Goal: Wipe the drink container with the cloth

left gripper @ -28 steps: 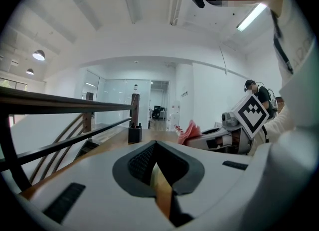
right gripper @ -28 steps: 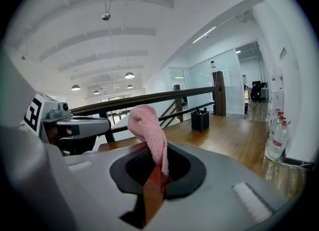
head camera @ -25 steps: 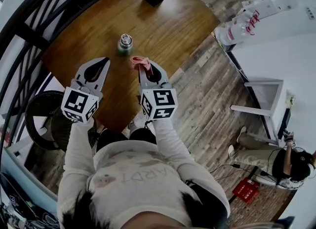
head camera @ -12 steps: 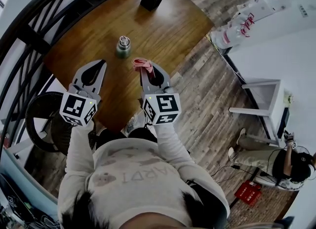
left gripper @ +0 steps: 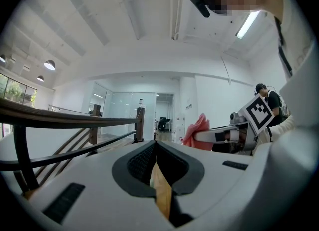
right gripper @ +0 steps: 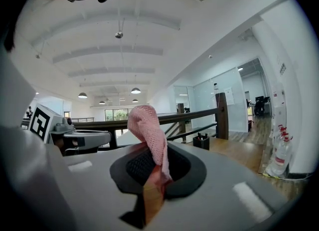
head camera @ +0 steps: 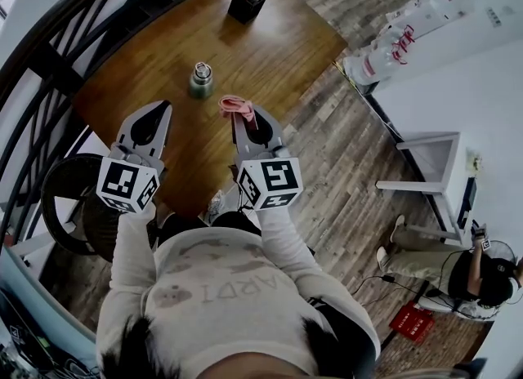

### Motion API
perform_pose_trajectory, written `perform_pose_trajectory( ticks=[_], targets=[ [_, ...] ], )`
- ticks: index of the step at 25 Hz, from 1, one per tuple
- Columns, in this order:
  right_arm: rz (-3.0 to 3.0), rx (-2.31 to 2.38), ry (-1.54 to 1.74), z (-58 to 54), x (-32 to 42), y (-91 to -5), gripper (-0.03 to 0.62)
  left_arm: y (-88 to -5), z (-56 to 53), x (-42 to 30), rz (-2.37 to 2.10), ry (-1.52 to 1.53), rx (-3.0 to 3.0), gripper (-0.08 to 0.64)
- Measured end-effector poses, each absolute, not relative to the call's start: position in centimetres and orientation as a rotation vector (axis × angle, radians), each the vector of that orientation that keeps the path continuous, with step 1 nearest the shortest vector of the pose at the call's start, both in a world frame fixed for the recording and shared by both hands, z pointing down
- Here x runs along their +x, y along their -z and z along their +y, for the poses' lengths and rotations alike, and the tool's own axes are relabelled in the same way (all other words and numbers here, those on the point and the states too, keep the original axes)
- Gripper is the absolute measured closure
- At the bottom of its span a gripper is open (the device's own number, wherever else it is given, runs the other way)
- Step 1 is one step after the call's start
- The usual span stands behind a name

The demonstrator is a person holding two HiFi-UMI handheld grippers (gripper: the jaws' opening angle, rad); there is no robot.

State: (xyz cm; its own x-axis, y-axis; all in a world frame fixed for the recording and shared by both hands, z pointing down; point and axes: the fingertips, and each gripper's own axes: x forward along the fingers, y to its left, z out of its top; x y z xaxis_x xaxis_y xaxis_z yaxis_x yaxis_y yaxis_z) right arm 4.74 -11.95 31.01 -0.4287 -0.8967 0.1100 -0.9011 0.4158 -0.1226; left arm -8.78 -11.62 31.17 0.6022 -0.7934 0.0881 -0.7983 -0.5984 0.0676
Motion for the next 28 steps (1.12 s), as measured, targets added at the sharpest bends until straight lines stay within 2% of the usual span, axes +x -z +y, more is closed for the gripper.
perform_pose_trajectory(
  ticks=[28],
  targets=[
    [-2.671, 1.684, -0.181, -10.9, 5.1, -28.5, 0.555, -29.0, -10.6, -8.0, -1.361, -0.031, 2.774, 0.566]
  ],
)
